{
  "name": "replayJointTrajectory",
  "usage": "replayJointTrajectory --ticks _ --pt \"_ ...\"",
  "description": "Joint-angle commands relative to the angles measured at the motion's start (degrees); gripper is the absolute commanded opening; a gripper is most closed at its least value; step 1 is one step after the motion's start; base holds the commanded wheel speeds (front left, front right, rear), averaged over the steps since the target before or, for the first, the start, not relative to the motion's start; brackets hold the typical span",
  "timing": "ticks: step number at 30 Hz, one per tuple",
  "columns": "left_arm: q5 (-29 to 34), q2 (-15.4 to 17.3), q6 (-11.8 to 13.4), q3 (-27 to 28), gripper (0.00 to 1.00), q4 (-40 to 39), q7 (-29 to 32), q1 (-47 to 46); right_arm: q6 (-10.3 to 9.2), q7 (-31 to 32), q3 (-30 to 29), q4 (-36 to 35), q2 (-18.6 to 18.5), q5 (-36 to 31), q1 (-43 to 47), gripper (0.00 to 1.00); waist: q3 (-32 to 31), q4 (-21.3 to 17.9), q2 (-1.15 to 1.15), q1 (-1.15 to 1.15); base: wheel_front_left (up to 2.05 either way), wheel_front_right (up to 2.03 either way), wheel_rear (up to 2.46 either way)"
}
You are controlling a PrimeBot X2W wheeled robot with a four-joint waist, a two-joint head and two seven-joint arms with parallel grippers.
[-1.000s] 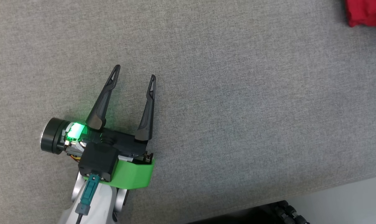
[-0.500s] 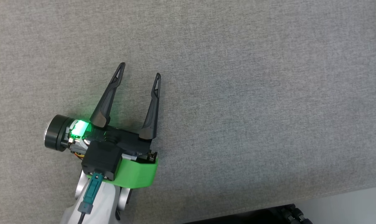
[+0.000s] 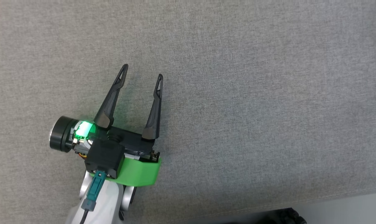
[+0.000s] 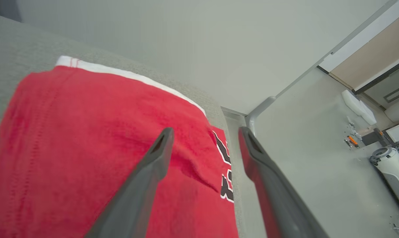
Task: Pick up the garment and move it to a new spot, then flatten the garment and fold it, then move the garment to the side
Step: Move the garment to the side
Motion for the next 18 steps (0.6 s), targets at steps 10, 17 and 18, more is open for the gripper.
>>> replayJointTrajectory --ticks 10,17,18 --pt "-2.3 -1.3 1.4 1.0 1.0 1.1 -0.2 5.2 0.0 -0.1 -4.5 -6.0 14.0 -1.7 11.2 1.0 -13.2 1.4 0.0 0.0 0.0 0.0 0.0" --pt "-4.8 -1.9 3.0 3.0 1.0 2.3 -0.2 9.9 0.0 -0.1 -12.5 -15.8 25.5 -7.9 21.5 1.0 -20.6 2.7 0.0 0.0 0.0 0.0 0.0" --pt "-5.0 -2.0 3.4 3.5 1.0 2.5 -0.2 10.5 0.0 -0.1 -13.7 -17.3 27.5 -8.8 23.0 1.0 -21.4 2.8 0.0 0.0 0.0 0.0 0.0"
